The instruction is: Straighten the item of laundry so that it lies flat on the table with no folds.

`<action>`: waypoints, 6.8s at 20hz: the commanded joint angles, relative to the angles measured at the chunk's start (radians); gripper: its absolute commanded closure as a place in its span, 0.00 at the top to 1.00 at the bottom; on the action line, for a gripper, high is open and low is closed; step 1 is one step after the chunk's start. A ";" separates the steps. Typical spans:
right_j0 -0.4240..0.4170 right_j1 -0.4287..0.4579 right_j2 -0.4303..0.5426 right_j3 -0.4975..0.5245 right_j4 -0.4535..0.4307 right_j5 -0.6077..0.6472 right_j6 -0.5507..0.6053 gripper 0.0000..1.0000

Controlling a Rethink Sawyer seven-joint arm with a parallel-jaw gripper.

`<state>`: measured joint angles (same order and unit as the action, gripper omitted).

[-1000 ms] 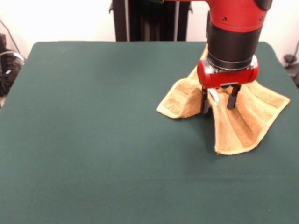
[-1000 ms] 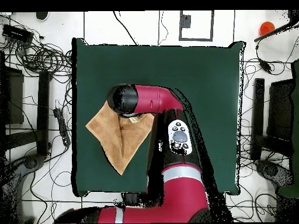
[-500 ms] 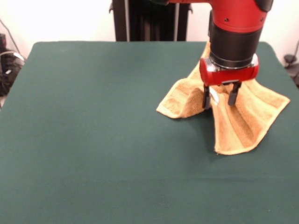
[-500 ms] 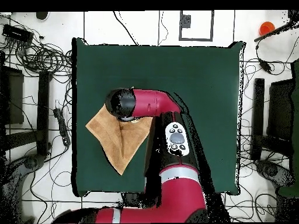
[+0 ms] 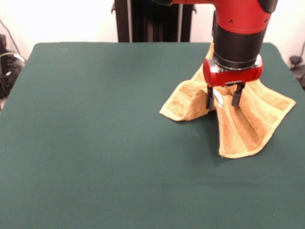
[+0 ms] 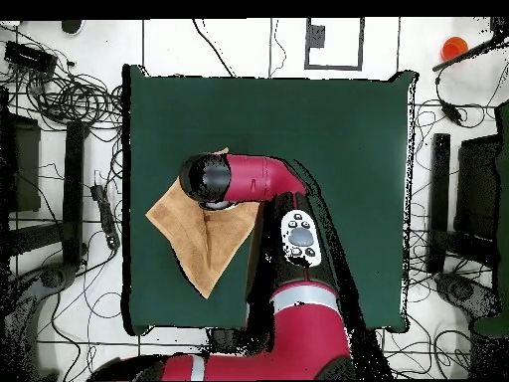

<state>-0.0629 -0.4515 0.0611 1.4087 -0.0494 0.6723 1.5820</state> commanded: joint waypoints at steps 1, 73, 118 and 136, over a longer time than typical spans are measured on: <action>0.030 0.026 0.011 0.079 -0.052 -0.031 0.110 1.00; -0.002 0.110 -0.012 0.077 -0.152 -0.174 0.101 1.00; -0.021 0.129 0.032 -0.020 -0.186 -0.162 0.049 0.00; -0.040 0.138 0.048 -0.067 -0.206 -0.131 0.004 0.00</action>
<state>-0.0884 -0.3465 0.0545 1.3874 -0.2000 0.5511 1.5820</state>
